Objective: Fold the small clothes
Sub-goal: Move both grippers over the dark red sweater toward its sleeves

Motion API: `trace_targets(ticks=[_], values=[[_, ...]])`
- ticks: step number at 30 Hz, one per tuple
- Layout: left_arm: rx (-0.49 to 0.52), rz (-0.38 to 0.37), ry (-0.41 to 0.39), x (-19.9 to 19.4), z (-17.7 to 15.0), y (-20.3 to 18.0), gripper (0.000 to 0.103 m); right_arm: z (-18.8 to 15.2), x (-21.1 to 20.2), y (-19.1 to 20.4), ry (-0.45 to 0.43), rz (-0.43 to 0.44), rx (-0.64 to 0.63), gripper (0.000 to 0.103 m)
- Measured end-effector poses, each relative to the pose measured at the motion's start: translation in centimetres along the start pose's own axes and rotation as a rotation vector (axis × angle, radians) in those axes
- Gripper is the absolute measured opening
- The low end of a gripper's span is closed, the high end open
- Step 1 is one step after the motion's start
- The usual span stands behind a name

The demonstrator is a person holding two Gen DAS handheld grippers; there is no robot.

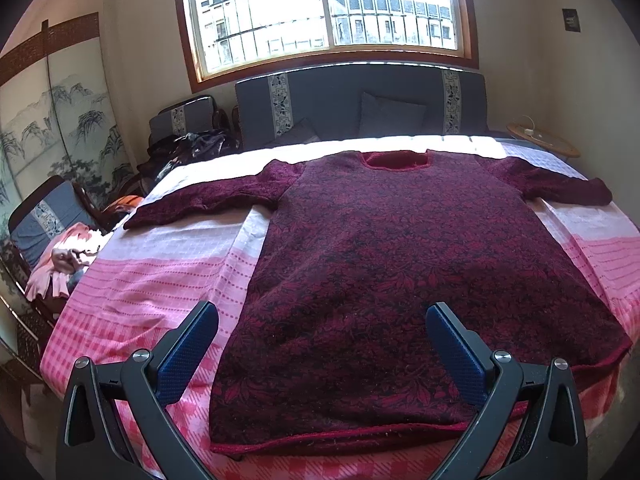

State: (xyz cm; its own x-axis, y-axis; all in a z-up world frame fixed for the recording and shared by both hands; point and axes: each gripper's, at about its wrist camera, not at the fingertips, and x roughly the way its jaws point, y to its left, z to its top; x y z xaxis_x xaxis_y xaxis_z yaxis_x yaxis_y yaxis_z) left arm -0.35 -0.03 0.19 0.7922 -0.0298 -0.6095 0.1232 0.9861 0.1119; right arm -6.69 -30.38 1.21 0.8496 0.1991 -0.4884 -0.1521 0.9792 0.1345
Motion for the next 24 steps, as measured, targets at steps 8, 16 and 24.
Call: trace_targets(ticks=[8, 16, 24], values=[[-0.005, -0.009, 0.028, 0.2, -0.1, 0.5, 0.103, -0.2, -0.1, -0.4, 0.008, -0.001, 0.004, 0.103], [0.010, -0.002, 0.069, 1.8, -0.9, 2.5, 0.103, -0.7, 1.0, -2.5, 0.065, -0.061, 0.030, 0.103], [-0.024, 0.029, 0.114, 3.7, -1.8, 5.1, 0.103, -0.1, 4.6, -4.0, 0.181, -0.217, -0.021, 0.103]])
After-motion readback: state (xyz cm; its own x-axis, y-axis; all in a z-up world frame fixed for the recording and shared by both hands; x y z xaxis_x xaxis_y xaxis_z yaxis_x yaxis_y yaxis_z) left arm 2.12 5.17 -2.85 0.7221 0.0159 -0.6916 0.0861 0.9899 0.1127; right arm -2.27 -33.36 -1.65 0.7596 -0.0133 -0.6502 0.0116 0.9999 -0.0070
